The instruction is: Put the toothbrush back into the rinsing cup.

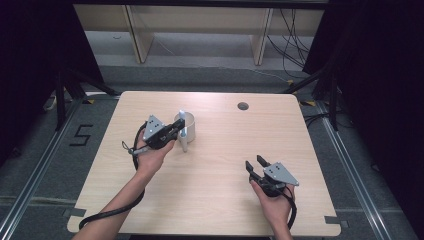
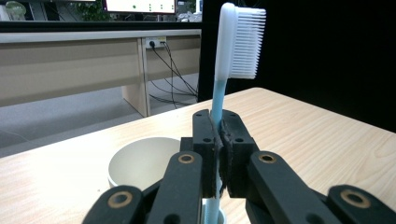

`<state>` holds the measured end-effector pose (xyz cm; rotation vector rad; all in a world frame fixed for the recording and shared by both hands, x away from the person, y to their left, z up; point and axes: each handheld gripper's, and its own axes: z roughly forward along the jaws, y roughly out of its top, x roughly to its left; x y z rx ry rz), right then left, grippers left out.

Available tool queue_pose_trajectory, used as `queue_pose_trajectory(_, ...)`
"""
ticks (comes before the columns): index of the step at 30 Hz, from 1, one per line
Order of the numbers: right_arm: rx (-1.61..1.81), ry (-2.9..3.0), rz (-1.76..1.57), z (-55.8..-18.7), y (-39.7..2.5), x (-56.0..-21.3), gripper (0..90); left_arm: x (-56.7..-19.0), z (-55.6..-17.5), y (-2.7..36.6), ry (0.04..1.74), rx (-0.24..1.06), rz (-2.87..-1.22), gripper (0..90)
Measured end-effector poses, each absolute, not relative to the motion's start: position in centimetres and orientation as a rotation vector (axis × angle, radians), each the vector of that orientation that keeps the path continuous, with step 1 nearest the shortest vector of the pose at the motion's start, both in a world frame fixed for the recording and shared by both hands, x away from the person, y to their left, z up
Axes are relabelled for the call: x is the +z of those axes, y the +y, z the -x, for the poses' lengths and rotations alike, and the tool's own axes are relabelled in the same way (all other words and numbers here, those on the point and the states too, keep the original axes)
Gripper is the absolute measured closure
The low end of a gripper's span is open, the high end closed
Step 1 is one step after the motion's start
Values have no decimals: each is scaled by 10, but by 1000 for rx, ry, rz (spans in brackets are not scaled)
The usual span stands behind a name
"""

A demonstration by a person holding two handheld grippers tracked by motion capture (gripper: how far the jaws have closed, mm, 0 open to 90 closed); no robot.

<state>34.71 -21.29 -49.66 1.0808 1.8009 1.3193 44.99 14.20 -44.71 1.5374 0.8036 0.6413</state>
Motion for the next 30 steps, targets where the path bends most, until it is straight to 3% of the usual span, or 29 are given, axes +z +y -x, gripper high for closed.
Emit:
queue_pose_trajectory(17,1299,1805,-1093,-347,-213,-497,525,-462,-450,147,831,588,-1584,805)
queue_pose_trajectory(21,1302,1809,-1091,-347,-212,-497,523,-464,-446,149,850,585,-1580,638)
queue_pose_trajectory(22,1293,1812,-1068,-348,-213,-497,523,-464,-446,150,857,584,-1580,638)
queue_pose_trajectory(24,1291,1815,-1088,-347,-212,-498,522,-465,-442,152,885,568,-1569,487)
queue_pose_trajectory(30,1299,1809,-1087,-347,-213,-498,520,-463,-434,156,874,561,-1589,367)
